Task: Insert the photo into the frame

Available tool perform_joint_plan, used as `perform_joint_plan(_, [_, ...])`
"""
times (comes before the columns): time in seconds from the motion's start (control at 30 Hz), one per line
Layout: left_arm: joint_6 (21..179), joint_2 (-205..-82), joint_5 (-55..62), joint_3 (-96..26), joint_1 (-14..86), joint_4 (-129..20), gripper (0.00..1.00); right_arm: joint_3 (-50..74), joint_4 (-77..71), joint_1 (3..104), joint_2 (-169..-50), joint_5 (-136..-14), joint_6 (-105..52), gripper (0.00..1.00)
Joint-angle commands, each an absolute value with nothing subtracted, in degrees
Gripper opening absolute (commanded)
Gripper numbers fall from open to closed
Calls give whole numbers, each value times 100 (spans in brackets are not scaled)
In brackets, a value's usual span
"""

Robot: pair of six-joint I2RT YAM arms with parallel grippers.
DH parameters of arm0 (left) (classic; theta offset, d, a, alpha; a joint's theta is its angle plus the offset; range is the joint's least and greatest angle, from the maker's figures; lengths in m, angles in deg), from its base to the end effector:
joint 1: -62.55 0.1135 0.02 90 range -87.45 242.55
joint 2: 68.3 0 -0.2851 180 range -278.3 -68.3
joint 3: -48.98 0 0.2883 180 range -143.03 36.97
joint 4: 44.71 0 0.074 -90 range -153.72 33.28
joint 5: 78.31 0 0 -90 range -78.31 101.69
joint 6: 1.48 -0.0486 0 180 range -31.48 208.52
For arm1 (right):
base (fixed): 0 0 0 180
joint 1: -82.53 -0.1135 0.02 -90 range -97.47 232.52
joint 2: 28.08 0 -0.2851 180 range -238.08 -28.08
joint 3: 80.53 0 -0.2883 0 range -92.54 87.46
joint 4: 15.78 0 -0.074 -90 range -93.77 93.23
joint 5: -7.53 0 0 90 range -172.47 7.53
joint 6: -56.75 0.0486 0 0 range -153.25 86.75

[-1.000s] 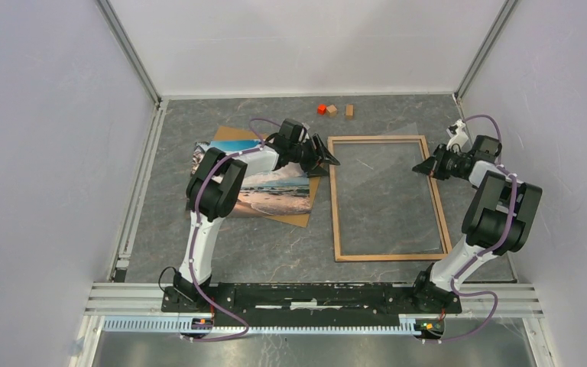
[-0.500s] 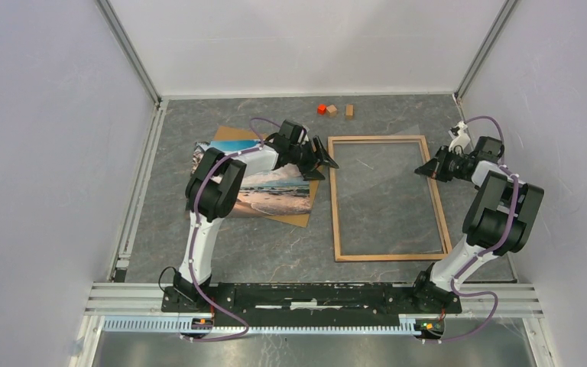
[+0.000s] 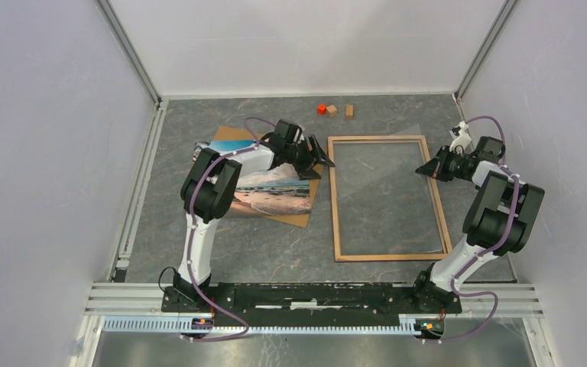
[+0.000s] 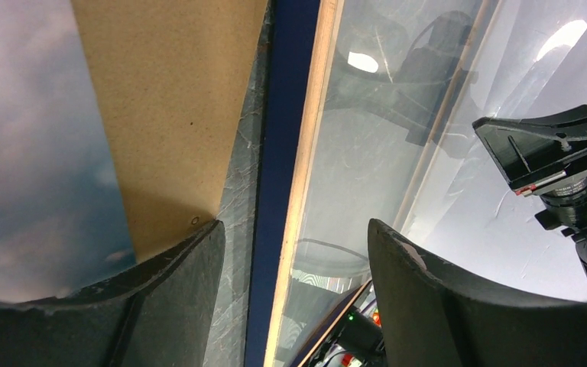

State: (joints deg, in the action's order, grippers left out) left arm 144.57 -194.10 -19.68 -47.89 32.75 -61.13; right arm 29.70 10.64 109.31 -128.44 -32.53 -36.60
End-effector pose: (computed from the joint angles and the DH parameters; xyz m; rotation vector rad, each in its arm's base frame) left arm 0.4389 -0.2805 0.1231 -0.3026 2.6367 -1.2795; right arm 0.3531 -0.1366 0.1589 0.1529 2.2636 0.8376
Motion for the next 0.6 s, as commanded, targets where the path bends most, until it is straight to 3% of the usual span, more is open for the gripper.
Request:
perform_joint_plan(0.0, [14152, -19056, -1801, -4631, 3374, -6146, 75, 2804, 827, 10968, -12810, -3289, -3769, 0])
perform_joint_plan(0.57, [14020, -18977, -1773, -4489, 3473, -6244, 75, 2717, 941, 11020, -12802, -3404, -3835, 0])
